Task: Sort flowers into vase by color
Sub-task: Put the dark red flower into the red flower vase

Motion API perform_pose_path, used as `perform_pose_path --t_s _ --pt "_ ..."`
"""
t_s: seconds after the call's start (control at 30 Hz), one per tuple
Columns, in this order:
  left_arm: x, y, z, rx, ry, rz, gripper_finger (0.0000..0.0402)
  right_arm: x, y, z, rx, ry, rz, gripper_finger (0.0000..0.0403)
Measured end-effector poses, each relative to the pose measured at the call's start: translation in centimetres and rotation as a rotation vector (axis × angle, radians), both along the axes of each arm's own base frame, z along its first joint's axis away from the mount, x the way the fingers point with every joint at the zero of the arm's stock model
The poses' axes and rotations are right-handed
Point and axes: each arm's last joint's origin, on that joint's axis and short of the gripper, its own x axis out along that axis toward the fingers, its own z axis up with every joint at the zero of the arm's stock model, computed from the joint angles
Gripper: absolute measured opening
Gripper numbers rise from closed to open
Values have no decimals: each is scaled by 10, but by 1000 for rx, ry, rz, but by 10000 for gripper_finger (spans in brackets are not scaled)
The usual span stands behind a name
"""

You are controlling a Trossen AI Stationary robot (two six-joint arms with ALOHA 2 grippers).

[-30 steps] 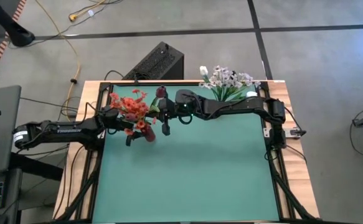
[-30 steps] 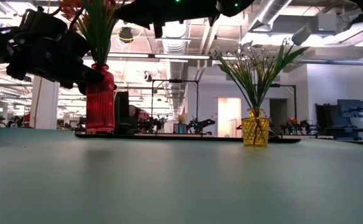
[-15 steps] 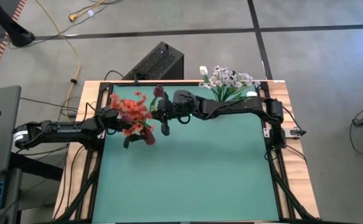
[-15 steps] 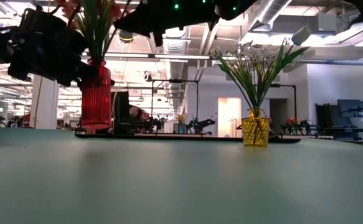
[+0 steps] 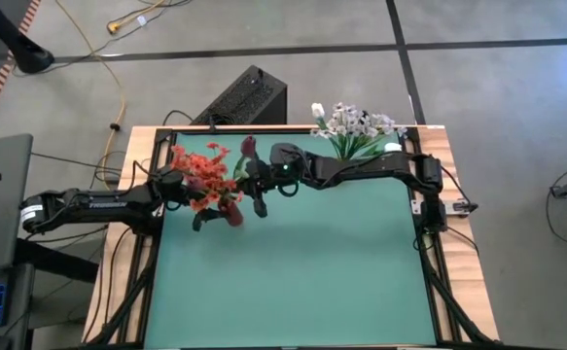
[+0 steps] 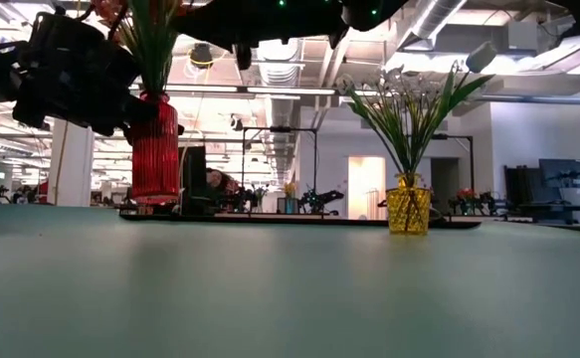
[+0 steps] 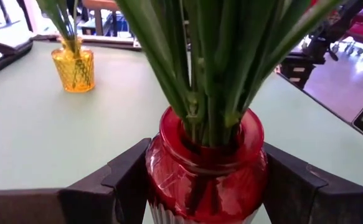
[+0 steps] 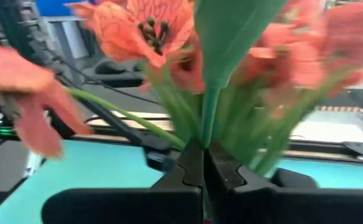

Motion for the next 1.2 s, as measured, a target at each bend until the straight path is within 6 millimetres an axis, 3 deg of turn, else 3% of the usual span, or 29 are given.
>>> perform_pose_path --t_s 0.23,0.73,1.2 --pt "0 1 -1 -3 14 21 231 0 4 -3 3 19 7 24" --pt "1 -4 -3 9 25 -44 231 -3 -22 -4 -31 56 -103 24" --pt "1 -2 -4 21 56 29 231 0 -7 -13 -8 92 13 24"
